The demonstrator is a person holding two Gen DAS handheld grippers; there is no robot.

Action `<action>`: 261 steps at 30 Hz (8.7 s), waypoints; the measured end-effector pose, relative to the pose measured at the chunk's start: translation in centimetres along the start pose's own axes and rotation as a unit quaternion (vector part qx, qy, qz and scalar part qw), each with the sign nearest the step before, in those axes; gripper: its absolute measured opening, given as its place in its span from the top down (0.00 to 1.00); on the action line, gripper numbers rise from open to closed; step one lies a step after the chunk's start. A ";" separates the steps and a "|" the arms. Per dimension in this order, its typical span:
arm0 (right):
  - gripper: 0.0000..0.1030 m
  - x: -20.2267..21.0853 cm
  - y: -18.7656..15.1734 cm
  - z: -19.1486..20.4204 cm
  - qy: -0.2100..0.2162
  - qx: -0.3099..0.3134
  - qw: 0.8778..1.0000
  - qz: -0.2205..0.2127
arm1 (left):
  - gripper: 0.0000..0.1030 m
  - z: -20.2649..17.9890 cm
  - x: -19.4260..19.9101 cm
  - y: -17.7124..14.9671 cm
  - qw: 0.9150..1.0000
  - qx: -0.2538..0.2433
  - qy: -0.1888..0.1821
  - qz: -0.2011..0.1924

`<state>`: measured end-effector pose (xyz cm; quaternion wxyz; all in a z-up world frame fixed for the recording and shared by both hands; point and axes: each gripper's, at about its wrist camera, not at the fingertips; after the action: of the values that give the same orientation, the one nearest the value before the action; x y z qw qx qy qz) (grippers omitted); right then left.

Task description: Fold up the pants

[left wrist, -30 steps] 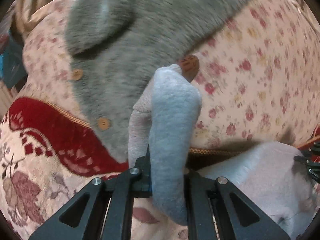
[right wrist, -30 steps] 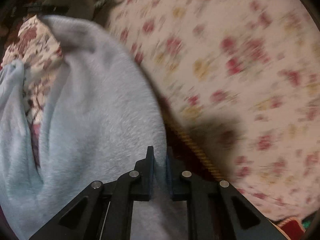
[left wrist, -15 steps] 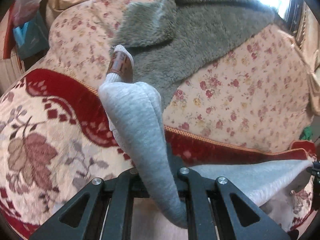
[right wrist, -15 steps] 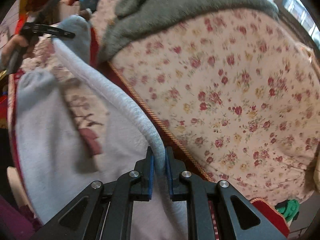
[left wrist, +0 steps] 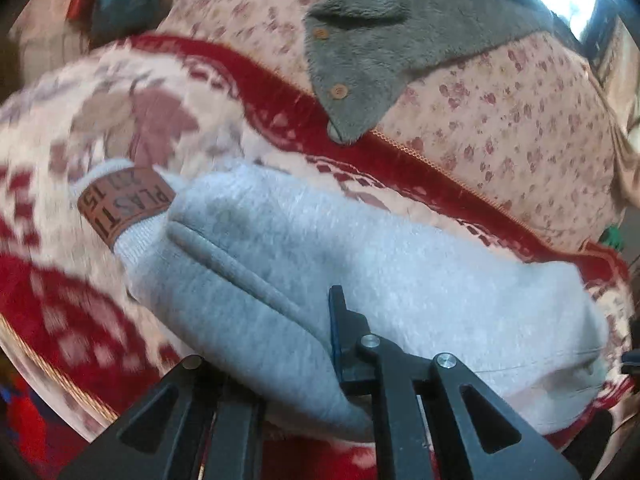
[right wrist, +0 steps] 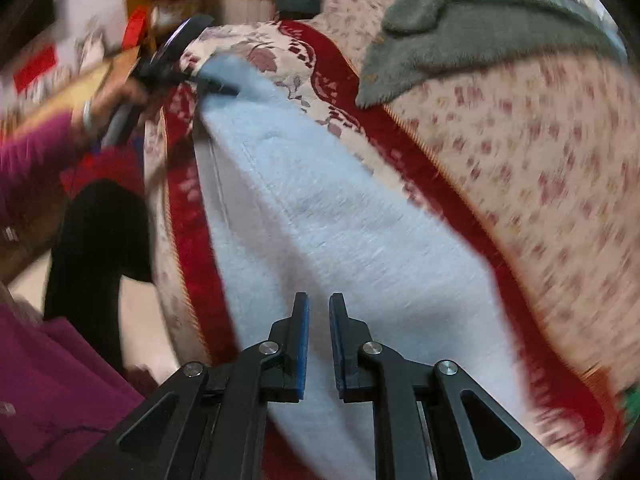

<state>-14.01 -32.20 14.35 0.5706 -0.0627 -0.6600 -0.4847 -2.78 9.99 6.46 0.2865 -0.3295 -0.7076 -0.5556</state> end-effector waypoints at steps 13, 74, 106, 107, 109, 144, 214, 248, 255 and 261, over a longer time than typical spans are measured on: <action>0.24 -2.5 -12.3 -9.8 0.094 -0.391 0.905 -0.140 | 0.90 -0.1 -0.3 0.1 1.000 0.015 -0.002 0.001; 0.16 -3.1 -18.1 -14.6 0.208 -0.602 0.728 -0.254 | 0.88 -4.5 4.2 9.5 0.997 0.013 -0.042 -0.071; 0.85 9.9 -10.4 -8.7 0.143 -0.421 0.830 -0.338 | 0.88 -2.3 6.8 7.3 0.995 -0.014 -0.040 -0.089; 0.85 8.4 -11.0 -7.8 0.145 -0.420 0.839 -0.313 | 0.88 -1.6 6.0 6.2 0.996 -0.017 -0.032 -0.081; 0.86 5.8 -12.1 -6.7 0.144 -0.421 0.852 -0.276 | 0.88 -0.6 4.4 4.2 0.998 -0.023 -0.012 -0.064; 0.37 1.7 -11.1 -3.8 0.180 -0.299 0.935 -0.061 | 0.17 7.2 2.8 -3.1 0.996 0.018 0.035 -0.086; 0.33 -27.8 21.1 6.7 0.149 -0.041 0.988 0.024 | 0.63 9.2 -5.0 0.2 0.976 0.197 -0.075 -0.047; 0.20 -2.8 -4.3 -5.1 0.029 -0.256 0.961 -0.103 | 0.10 -6.6 7.0 -3.3 0.997 -0.023 0.000 -0.079; 0.13 9.2 -17.1 -10.5 -0.057 -0.411 0.897 -0.151 | 0.10 -19.6 6.6 -5.6 0.983 -0.141 -0.113 -0.041; 0.12 11.2 -25.6 -13.8 -0.031 -0.522 0.835 -0.169 | 0.10 -29.0 5.6 -9.3 0.964 -0.216 -0.155 -0.005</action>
<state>-24.53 -60.63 7.29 0.3420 -0.2538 -0.3264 -0.8438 -12.41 -19.00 11.54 0.0930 -0.4617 -0.6083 -0.6389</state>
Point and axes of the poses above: each gripper's, at about its wrist camera, not at the fingertips, and x roughly against the way its jaws point, z to its left, y to its top, and after that the axes turned 6 degrees about y, right-handed
